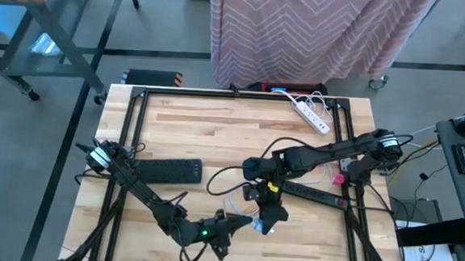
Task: Insert USB
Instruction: Insert the left white charger cable into the white charger adapter
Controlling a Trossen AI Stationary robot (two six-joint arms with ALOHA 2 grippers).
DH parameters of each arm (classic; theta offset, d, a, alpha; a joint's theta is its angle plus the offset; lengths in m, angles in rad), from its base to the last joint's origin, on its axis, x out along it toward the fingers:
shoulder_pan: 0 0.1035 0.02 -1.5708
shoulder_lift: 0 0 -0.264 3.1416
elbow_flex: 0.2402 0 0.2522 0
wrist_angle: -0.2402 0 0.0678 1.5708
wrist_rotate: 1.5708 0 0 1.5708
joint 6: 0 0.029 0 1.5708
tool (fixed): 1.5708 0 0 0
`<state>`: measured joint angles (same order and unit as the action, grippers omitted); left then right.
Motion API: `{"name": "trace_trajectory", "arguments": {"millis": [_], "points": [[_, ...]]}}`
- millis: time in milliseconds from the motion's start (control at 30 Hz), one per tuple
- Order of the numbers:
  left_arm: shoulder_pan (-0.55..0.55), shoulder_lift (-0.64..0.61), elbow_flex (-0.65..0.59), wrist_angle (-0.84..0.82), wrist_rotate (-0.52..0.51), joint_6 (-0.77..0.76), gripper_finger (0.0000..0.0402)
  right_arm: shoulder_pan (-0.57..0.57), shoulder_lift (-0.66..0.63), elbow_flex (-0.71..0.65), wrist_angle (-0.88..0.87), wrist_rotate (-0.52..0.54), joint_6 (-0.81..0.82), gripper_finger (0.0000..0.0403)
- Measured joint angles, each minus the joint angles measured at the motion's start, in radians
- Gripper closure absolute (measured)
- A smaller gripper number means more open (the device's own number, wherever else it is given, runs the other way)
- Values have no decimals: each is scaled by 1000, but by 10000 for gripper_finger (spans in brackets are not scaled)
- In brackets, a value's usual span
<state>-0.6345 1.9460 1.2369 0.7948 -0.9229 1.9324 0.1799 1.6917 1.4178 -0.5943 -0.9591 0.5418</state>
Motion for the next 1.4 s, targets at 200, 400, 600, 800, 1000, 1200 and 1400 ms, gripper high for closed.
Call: {"name": "trace_trajectory", "arguments": {"millis": [200, 400, 600, 800, 1000, 1200, 1400], "points": [[3, 0, 0, 2, -18, -3, 393, 0, 0, 0, 8, 16, 39, 228], [3, 0, 0, 8, -27, -12, 393, -1, -17, 0, 6, 51, 37, 228], [0, -3, 0, 16, -52, -27, 393, -2, -57, 0, -3, 135, 33, 228], [0, -7, -1, 40, -79, -30, 393, 2, -65, 0, 23, 195, 91, 228], [0, -16, -3, 41, -80, -50, 393, 5, -90, -29, 66, 229, 94, 228], [0, -19, -7, 27, -84, -75, 393, 3, -188, -114, 76, 298, 95, 228], [2, -36, -12, 10, -57, -154, 393, 12, -342, -316, 364, 443, 184, 228]]}}
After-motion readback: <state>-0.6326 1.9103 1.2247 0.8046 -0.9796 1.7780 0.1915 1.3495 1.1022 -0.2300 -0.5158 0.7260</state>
